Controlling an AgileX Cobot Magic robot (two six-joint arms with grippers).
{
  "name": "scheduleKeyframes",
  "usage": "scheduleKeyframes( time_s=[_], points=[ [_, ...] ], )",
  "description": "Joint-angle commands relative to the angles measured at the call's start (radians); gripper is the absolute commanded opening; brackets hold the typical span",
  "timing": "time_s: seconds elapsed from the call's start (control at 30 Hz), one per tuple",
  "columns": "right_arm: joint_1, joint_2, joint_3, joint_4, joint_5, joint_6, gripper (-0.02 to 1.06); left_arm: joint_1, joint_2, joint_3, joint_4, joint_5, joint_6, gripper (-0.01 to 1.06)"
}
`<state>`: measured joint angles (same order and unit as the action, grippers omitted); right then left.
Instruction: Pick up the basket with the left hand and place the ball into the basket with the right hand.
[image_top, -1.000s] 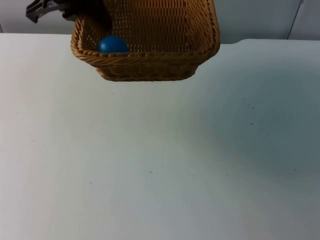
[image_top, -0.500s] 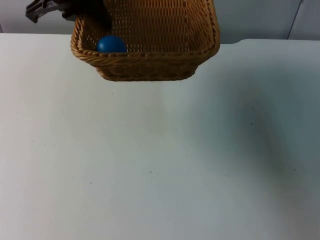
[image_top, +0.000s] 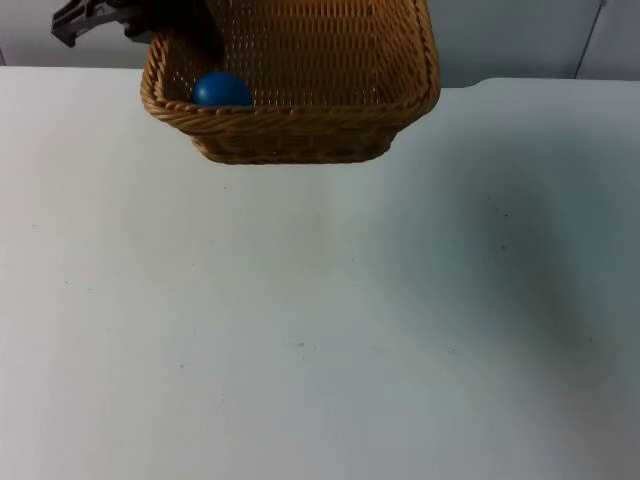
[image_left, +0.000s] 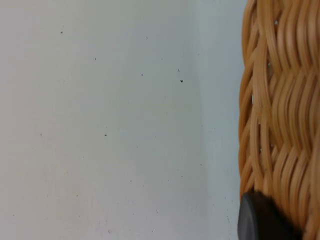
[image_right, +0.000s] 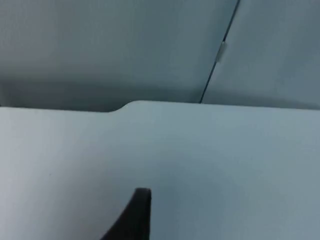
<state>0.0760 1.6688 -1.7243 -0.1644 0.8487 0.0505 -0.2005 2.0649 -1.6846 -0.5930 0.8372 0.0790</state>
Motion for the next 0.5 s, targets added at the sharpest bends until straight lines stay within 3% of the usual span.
scheduleKeyframes(
  time_s=[0.0, 0.13, 0.17, 0.3, 0.47],
  points=[
    [0.002, -0.07, 0.053, 0.04, 0.008, -0.03, 0.95, -0.001, -0.007, -0.003, -0.026, -0.003, 0.0, 0.0],
    [0.007, -0.269, 0.298, 0.04, -0.045, -0.02, 0.95, -0.001, -0.007, -0.003, -0.024, -0.003, 0.0, 0.0],
    [0.007, -0.269, 0.298, 0.04, -0.045, -0.02, 0.95, -0.001, -0.007, -0.003, -0.024, -0.003, 0.0, 0.0],
    [0.007, -0.523, 0.565, -0.003, -0.123, 0.068, 0.95, -0.001, -0.007, -0.003, -0.021, -0.005, 0.0, 0.0],
    [0.007, -0.721, 0.72, -0.074, -0.128, 0.146, 0.95, -0.002, -0.007, -0.003, -0.021, -0.005, 0.0, 0.0]
  ],
)
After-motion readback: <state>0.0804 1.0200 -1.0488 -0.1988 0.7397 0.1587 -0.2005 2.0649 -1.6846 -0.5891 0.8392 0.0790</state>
